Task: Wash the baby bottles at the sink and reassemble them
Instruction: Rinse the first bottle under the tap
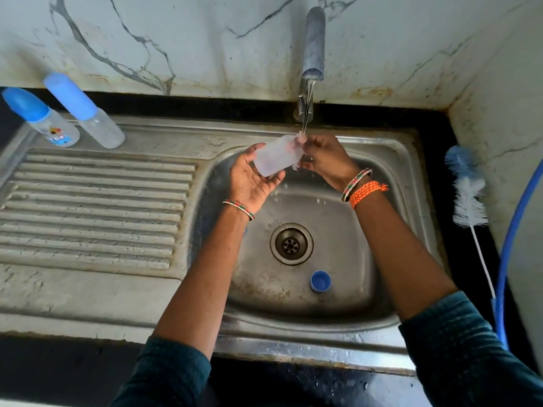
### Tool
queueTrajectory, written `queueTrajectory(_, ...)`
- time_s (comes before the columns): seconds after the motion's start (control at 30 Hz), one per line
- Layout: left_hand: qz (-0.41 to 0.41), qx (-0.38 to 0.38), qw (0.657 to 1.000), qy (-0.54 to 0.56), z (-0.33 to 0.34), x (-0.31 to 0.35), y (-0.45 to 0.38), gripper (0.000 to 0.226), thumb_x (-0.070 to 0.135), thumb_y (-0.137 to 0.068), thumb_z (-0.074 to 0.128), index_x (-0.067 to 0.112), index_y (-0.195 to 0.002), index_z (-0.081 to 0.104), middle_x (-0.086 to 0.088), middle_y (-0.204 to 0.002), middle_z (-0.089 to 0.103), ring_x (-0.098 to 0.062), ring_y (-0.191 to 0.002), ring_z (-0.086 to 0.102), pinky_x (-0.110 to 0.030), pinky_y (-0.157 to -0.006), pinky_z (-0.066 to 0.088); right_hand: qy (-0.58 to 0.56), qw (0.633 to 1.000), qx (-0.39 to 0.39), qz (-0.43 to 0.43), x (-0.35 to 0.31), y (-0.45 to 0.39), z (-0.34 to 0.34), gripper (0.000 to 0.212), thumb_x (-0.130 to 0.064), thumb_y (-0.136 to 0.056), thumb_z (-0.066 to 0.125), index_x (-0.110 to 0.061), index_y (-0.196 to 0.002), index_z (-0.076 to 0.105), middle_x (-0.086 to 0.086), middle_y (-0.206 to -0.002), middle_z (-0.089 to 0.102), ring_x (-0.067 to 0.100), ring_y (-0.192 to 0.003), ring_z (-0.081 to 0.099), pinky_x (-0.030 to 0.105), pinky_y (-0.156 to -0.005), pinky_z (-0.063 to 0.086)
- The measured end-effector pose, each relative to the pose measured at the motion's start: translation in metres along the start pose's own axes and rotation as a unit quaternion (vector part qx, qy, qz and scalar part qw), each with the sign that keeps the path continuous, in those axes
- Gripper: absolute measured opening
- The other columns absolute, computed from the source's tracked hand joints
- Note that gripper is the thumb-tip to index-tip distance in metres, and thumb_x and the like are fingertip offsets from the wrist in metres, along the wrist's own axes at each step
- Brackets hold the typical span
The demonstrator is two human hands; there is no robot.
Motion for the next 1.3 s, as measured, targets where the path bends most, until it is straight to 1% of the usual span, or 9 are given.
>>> queueTrajectory(0.1,0.048,-0.013,0.998,-0.039,0.002,0.012,0.000,0.011,0.017,-0.095,0.047,0.016,-0.093,0.058,-0.008,-0.098,0.062,-0.023,-0.084,0.061,-0.031,-0.062,0.056,-0.021,0.997,-0.076,0.020,0.004,0.006,0.009,0.031,0.010,-0.093,0.042,-0.009,-0.104,0.063,0.010,-0.112,0.061,0.023,-0.099,0.055,0.034,-0.084,0.049)
queueTrajectory(0.33,0.088,-0.109,0.986,-0.086,0.019,0.021,0.007,0.035,-0.014,-0.084,0.029,0.011,-0.092,0.053,-0.005,-0.105,0.058,-0.019,-0.097,0.057,-0.030,-0.072,0.054,-0.063,0.996,0.038,0.059,0.009,-0.002,-0.012,0.021,-0.023,-0.096,0.054,-0.005,-0.089,0.063,0.013,-0.098,0.066,0.027,-0.089,0.064,0.036,-0.078,0.057)
queueTrajectory(0.53,-0.103,-0.015,0.983,-0.154,0.000,-0.029,-0.004,0.042,0.043,-0.098,0.042,0.005,-0.099,0.058,-0.013,-0.089,0.065,-0.022,-0.074,0.063,-0.032,-0.066,0.058,0.108,0.985,0.084,-0.106,-0.015,0.003,-0.007,0.022,-0.010,-0.085,0.069,0.000,-0.103,0.061,0.014,-0.097,0.065,0.025,-0.085,0.062,0.036,-0.076,0.051)
queueTrajectory(0.67,-0.098,-0.029,0.993,-0.053,0.005,-0.044,-0.012,0.039,0.038,-0.098,0.043,0.002,-0.110,0.053,-0.019,-0.108,0.061,-0.026,-0.090,0.065,-0.037,-0.076,0.059,0.094,0.976,0.176,-0.090,-0.010,0.011,-0.013,0.057,-0.020,-0.075,0.079,-0.010,-0.119,0.044,0.007,-0.108,0.061,0.021,-0.099,0.062,0.030,-0.084,0.052)
queueTrajectory(0.83,-0.092,0.015,0.984,-0.153,-0.009,-0.048,-0.027,0.046,0.047,-0.098,0.034,0.020,-0.133,0.046,-0.005,-0.121,0.057,-0.019,-0.107,0.054,-0.042,-0.096,0.044,0.207,0.923,0.270,-0.181,-0.022,0.024,-0.021,0.037,-0.035,-0.076,0.076,-0.011,-0.102,0.065,-0.009,-0.090,0.060,0.007,-0.082,0.056,0.005,-0.070,0.040)
queueTrajectory(0.93,-0.038,0.116,0.960,-0.252,-0.032,-0.029,-0.034,0.042,0.036,-0.102,0.031,0.018,-0.139,0.042,-0.001,-0.144,0.042,-0.016,-0.133,0.037,-0.033,-0.108,0.028,0.277,0.929,0.221,-0.112,0.008,0.013,-0.004,0.040,-0.033,-0.080,0.074,-0.008,-0.109,0.064,0.004,-0.101,0.069,0.016,-0.091,0.062,0.016,-0.079,0.045)
queueTrajectory(1.0,-0.015,0.148,0.938,-0.315,-0.044,-0.023,-0.037,0.033,0.027,-0.103,0.032,0.014,-0.127,0.051,-0.002,-0.135,0.045,-0.015,-0.126,0.039,-0.027,-0.104,0.029,0.308,0.939,0.153,-0.017,0.043,0.006,0.009,0.040,-0.033,-0.080,0.074,-0.007,-0.110,0.065,0.010,-0.106,0.070,0.023,-0.099,0.064,0.027,-0.087,0.048)
queueTrajectory(1.13,-0.026,0.167,0.952,-0.256,-0.061,-0.017,-0.038,0.035,0.024,-0.100,0.037,0.020,-0.132,0.049,0.002,-0.114,0.049,-0.011,-0.099,0.047,-0.024,-0.073,0.038,0.221,0.933,0.268,-0.097,0.015,0.005,-0.002,0.039,-0.033,-0.079,0.075,-0.008,-0.107,0.064,0.009,-0.099,0.070,0.021,-0.092,0.063,0.016,-0.075,0.037)
queueTrajectory(1.3,-0.103,0.148,0.957,-0.227,-0.061,-0.037,-0.028,0.031,0.023,-0.100,0.032,0.020,-0.127,0.047,-0.002,-0.106,0.053,-0.017,-0.097,0.049,-0.032,-0.089,0.042,0.238,0.936,0.256,-0.049,0.026,0.004,0.001,0.038,-0.030,-0.079,0.074,-0.008,-0.108,0.063,0.011,-0.105,0.068,0.026,-0.100,0.062,0.023,-0.082,0.040)
Point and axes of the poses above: each hand's wrist, its own y-axis away from the middle knuckle, its own z-axis out of the palm, x = y × z, the point moved 9 cm from there along -y, towards the middle knuckle
